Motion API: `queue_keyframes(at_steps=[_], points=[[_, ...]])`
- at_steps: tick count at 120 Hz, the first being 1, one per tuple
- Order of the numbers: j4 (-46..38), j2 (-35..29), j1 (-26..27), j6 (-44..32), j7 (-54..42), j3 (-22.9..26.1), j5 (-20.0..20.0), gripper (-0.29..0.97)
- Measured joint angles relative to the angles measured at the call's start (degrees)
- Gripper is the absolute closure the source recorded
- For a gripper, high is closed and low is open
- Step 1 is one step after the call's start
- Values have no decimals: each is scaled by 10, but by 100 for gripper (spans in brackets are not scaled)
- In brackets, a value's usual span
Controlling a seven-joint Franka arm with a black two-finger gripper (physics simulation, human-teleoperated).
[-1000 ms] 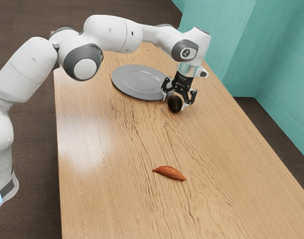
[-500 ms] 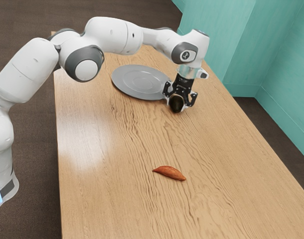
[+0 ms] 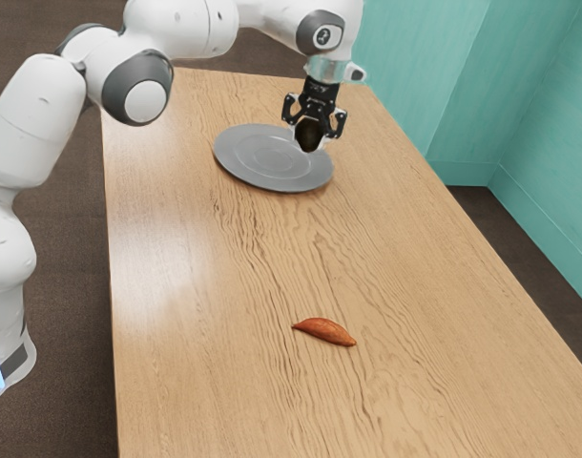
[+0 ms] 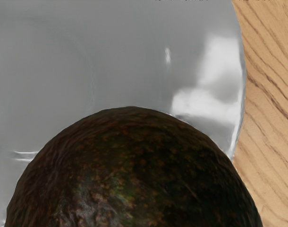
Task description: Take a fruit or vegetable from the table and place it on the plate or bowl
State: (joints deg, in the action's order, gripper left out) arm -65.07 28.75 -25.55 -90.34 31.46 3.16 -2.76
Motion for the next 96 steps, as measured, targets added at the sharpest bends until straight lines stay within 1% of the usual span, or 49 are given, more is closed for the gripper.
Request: queue_keyframes(at_steps=[10,17,34,47,51,60,69,81,96], points=[[-13,-1,-28,13,-10,0,0,31],[-17,-2,-42,21,-17,-1,0,34],[-18,-5,-65,37,-31,-9,0,34],[-18,-4,-73,43,-39,-9,-1,33],[-18,-4,-73,44,-42,-8,-1,31],[-18,-3,-70,45,-50,-6,-1,19],[-18,-3,-68,45,-57,-5,-2,11],[-18,-3,-68,43,-65,-4,-3,5],[-17,-4,-68,41,-73,-4,-3,2]])
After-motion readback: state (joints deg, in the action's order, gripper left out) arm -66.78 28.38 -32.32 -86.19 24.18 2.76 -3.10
